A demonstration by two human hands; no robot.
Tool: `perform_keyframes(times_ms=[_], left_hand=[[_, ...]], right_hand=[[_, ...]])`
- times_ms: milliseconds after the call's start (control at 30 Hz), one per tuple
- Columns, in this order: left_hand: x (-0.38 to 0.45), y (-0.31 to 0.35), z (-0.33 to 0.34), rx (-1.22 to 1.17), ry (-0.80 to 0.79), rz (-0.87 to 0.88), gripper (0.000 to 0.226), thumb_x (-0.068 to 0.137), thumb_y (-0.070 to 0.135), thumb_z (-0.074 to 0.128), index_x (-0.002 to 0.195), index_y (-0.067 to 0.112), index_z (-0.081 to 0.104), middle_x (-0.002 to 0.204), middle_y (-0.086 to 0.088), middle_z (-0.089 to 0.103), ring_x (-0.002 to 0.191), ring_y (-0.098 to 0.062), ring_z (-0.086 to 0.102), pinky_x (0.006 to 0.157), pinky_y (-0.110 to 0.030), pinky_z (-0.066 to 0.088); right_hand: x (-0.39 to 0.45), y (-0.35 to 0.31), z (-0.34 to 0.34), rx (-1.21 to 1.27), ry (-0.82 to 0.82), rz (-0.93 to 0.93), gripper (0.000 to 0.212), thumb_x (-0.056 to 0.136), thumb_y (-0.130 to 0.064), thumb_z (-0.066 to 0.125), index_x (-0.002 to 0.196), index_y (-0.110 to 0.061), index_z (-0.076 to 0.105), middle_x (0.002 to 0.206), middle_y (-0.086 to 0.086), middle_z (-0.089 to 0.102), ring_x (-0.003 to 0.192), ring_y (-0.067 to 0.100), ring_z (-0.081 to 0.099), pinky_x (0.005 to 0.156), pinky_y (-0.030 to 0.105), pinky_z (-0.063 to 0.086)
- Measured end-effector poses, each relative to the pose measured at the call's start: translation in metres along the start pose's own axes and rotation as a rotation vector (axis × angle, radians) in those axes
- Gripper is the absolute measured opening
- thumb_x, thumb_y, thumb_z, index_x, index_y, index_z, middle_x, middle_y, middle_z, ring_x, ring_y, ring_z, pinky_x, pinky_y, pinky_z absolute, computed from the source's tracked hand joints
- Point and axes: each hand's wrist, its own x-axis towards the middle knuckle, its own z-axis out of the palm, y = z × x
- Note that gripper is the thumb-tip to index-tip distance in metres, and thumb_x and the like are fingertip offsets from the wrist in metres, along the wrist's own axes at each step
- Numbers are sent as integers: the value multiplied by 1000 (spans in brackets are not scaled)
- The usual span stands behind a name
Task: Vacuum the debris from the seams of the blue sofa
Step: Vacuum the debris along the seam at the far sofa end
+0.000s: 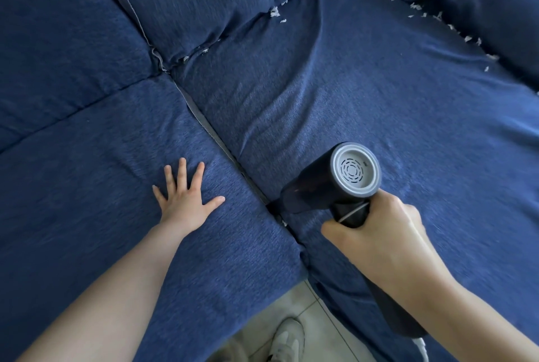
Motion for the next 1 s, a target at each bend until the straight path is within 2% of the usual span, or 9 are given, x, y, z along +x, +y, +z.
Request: perform_keyframes(times_ms=[167,300,433,600,733,800,900,1000], left_hand=[[-1,0,1,12,3,2,92,83,76,37,151,37,-10,156,2,-31,143,-30,-27,113,-64,-6],[-1,0,1,14,6,2,92,83,76,38,151,37,-10,156,3,-31,143,-30,-27,113,-64,-7],[-1,-1,1,19,-7,-5,93,82,77,38,150,38,-11,156,3,-31,143,-29,-27,113,-63,-6],[-2,1,0,22,-7,-5,93,82,76,38,150,37,-12,155,3,-32,143,-30,-27,114,-63,-6],[-4,1,2,15,32,0,92,83,74,39,151,35,-8,157,2,-29,144,-30,-25,114,-63,-5],[-5,3,4,15,66,4,90,85,71,40,152,33,-5,158,0,-25,144,-31,-23,114,-64,-3],[-6,7,5,21,99,-2,87,87,67,42,153,30,-1,158,-1,-23,144,-33,-22,114,-64,-1],[-4,10,3,-28,131,-31,80,89,64,41,152,32,5,159,3,-20,145,-30,-21,114,-64,-3]], right_hand=[[-9,4,-4,18,14,-1,28,63,-40,70,67,-25,47,69,1,63,69,29,61,63,37,51],[-14,11,-14,14,22,7,38,47,-55,58,68,-24,51,66,2,66,71,31,66,62,36,53],[-14,22,-23,-28,10,28,27,61,-41,69,69,-21,53,63,5,67,71,30,67,62,35,53],[-12,30,-16,-26,2,40,33,51,-48,61,70,-23,51,68,3,68,70,30,68,65,39,58],[-10,29,-16,-13,0,9,28,61,-40,70,67,-24,48,67,0,63,72,29,63,57,33,46],[-9,26,-19,-1,8,1,29,58,-43,69,67,-24,49,65,-1,62,71,27,62,56,32,43],[-3,21,-18,36,40,6,40,45,-54,56,69,-23,53,64,0,66,70,28,66,60,35,52],[7,15,-11,51,26,2,33,50,-49,60,68,-24,50,68,1,65,71,30,64,62,39,54]])
